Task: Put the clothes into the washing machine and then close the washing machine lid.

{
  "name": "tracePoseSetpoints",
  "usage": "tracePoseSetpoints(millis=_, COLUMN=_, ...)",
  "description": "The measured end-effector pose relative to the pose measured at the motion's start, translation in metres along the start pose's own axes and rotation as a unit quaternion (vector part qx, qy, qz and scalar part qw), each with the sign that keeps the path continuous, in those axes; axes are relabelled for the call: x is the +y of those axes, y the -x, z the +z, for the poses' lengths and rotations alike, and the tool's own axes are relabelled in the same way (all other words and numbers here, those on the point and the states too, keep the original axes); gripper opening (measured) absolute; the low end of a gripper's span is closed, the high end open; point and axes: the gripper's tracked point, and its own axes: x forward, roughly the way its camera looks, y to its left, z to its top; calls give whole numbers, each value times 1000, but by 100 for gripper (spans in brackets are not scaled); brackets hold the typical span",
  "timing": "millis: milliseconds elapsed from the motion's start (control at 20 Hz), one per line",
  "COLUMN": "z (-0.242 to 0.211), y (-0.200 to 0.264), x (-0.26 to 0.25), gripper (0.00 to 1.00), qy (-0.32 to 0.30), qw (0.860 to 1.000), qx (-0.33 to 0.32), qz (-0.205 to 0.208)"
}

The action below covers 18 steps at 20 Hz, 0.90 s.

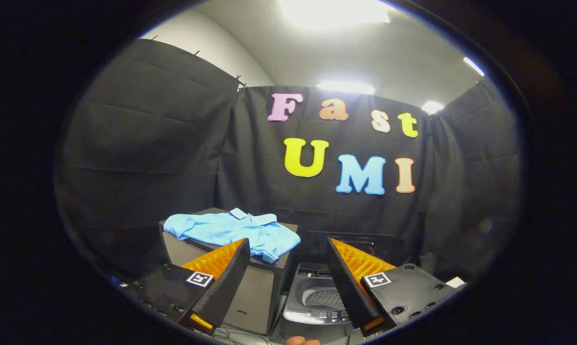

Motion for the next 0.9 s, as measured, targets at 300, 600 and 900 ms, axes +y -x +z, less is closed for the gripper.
tracePoseSetpoints(millis=300, z=34, y=-58, x=23, gripper=98, qy=-31, qw=998, qx=45, qz=32)
tracePoseSetpoints(millis=600, z=44, y=-98, x=40, gripper=98, qy=-61, qw=985, qx=153, qz=61)
tracePoseSetpoints(millis=900, z=35, y=-136, x=64, gripper=97, qy=-63, qw=970, qx=218, qz=91)
